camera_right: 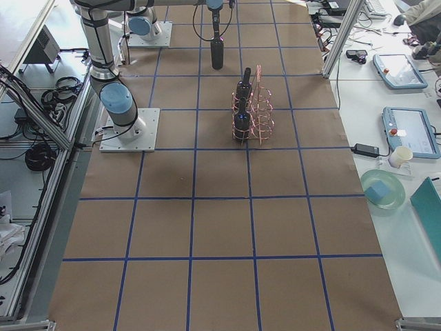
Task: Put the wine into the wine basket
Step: 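Close the right gripper on the bottle and begin lifting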
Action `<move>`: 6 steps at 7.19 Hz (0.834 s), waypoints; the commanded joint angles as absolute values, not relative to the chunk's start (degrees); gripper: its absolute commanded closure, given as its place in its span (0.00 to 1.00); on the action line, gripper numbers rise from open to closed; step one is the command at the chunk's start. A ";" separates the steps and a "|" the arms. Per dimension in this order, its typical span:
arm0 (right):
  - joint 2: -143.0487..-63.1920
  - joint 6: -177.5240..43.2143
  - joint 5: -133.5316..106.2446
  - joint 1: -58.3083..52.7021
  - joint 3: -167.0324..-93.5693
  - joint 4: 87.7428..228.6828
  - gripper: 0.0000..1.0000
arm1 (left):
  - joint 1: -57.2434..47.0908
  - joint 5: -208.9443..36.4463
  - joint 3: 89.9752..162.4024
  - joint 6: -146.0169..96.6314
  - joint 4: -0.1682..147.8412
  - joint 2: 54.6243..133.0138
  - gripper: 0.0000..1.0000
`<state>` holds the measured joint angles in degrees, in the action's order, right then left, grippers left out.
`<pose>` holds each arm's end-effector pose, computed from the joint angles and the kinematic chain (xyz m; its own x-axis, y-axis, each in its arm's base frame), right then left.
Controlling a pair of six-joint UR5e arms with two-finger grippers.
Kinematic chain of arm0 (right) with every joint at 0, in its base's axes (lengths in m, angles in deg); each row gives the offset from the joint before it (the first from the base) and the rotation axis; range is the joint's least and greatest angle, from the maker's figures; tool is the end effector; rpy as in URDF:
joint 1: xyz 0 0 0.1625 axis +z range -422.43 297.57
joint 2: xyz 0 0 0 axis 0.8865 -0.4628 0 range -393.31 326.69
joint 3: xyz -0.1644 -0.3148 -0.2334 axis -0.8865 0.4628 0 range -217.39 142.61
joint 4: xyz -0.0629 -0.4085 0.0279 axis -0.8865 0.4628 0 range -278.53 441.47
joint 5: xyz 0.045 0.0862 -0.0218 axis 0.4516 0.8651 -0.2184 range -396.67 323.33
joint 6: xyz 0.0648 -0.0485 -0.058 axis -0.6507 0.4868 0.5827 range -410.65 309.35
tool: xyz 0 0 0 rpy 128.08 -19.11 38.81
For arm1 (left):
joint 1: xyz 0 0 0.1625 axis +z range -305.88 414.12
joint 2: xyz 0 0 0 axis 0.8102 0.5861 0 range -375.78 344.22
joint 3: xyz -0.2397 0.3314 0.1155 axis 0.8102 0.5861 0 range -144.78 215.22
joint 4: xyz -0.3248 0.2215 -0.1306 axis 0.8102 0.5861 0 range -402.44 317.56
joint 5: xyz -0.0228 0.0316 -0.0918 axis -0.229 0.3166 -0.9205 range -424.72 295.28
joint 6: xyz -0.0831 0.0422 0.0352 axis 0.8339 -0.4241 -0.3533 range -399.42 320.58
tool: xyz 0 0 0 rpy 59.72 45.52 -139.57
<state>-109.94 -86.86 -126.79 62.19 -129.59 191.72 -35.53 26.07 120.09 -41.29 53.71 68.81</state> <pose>0.4410 -0.4046 0.3796 -0.9986 0.0262 -0.0465 0.0293 0.9973 -0.0672 -0.1292 -0.4533 0.5657 -0.9995 0.0253 -0.0162 0.0264 0.9968 -0.0760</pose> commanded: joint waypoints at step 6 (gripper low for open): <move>-110.39 -86.86 -127.02 62.19 -130.65 189.94 0.71 | -35.53 26.08 120.39 -41.36 53.62 68.60 0.00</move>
